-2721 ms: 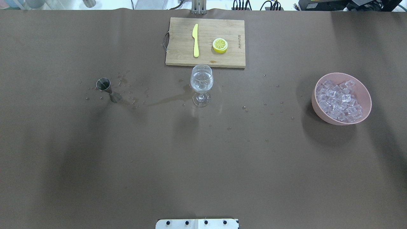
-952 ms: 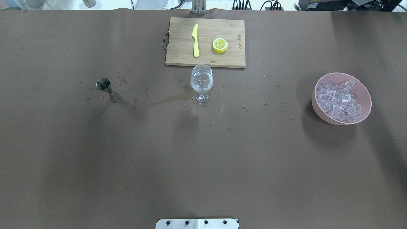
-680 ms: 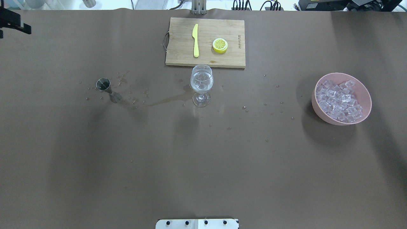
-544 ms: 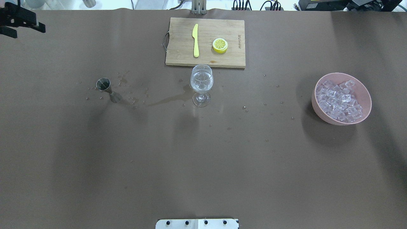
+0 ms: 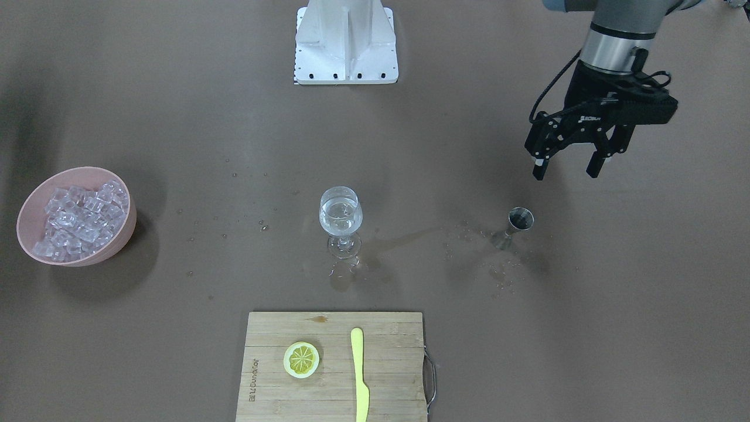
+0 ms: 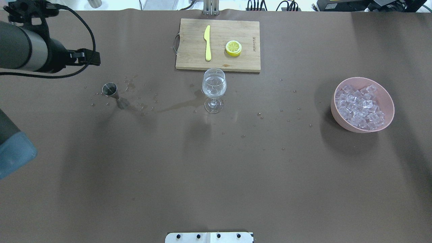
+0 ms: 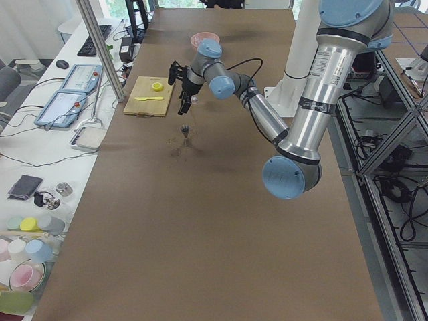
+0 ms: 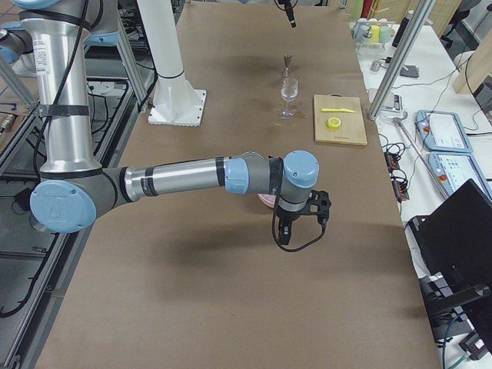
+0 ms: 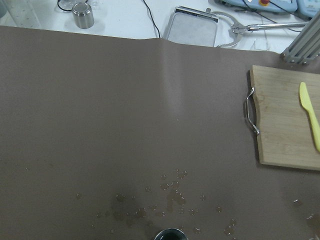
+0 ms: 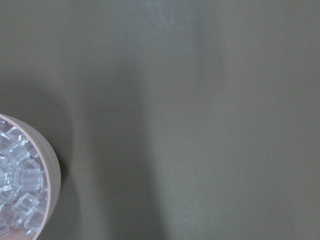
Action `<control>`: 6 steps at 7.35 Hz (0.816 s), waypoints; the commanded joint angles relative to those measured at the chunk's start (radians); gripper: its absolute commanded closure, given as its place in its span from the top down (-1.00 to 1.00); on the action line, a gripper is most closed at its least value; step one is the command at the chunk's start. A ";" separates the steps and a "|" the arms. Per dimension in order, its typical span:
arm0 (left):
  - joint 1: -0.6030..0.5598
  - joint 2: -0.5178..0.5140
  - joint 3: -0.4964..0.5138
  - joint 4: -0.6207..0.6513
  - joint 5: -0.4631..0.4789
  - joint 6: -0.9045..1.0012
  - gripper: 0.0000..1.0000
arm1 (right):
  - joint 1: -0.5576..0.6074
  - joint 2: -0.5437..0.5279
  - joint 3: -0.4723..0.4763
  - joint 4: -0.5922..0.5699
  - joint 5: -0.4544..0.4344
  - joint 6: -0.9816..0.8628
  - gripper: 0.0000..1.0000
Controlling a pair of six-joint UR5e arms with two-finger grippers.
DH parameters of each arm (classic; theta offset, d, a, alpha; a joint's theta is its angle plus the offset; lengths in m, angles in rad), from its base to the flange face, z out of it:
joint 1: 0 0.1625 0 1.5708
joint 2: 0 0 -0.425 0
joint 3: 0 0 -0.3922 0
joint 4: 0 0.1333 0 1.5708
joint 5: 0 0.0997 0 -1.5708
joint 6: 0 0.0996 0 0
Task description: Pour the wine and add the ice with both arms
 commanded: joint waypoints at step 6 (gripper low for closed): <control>0.389 0.002 0.075 0.064 0.576 -0.424 0.95 | 0.000 0.012 -0.011 -0.005 0.006 0.003 1.00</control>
